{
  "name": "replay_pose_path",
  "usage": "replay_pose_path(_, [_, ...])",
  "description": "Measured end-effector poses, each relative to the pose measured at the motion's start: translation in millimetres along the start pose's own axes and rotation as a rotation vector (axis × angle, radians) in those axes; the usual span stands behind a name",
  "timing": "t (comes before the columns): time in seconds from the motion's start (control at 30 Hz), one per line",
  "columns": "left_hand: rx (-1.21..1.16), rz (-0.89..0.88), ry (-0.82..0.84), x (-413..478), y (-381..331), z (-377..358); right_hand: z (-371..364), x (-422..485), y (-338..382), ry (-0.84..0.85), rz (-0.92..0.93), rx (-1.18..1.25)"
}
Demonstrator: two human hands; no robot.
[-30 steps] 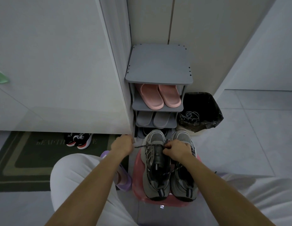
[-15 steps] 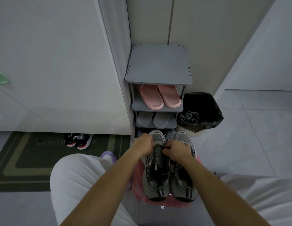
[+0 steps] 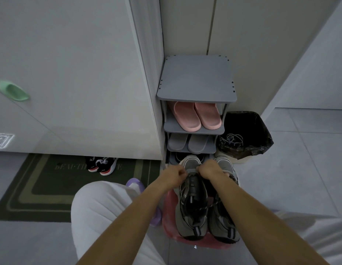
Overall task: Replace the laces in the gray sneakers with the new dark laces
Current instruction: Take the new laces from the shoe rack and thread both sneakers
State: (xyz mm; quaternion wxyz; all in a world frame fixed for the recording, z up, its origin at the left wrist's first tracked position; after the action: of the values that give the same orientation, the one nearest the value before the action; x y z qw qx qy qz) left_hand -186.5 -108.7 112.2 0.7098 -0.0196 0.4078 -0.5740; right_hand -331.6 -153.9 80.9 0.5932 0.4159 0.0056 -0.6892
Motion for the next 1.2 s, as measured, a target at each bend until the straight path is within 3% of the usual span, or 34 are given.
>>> replay_pose_path(0.23, [-0.018,-0.004,0.034,0.0,1.4,-2.2,2.8,-13.4,18.3,-0.045,0.118,0.134])
replay_pose_path(0.4, [-0.127,-0.028,-0.082,3.0,-11.9,13.4,12.4,-31.3,39.1,0.039,0.306,0.430])
replay_pose_path(0.6, [-0.100,-0.216,-0.121,11.9,-49.1,39.1,61.8,-53.3,57.1,0.048,0.424,0.400])
replay_pose_path(0.73, [-0.250,-0.162,-0.069,9.2,-59.5,56.8,84.7,-55.1,48.6,0.022,0.435,0.427])
replay_pose_path(0.87, [-0.252,-0.199,-0.039,2.0,-68.8,70.6,85.1,-55.1,44.9,0.023,0.466,0.251])
replay_pose_path(1.2, [-0.292,-0.085,-0.126,-2.6,-24.4,94.3,105.5,-63.2,59.2,-0.094,0.456,0.995])
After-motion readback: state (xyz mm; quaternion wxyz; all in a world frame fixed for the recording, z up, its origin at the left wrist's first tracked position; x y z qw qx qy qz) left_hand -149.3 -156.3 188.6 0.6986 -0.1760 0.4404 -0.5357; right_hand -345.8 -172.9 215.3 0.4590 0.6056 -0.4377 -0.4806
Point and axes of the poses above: each hand's wrist, its own x-axis towards the middle knuckle, its own z-axis out of the back of the hand, y = z × x, the point moved 5 cm from there along x, towards the middle knuckle, and after that the axes turned 8 degrees about z, right-handed, at the moved point
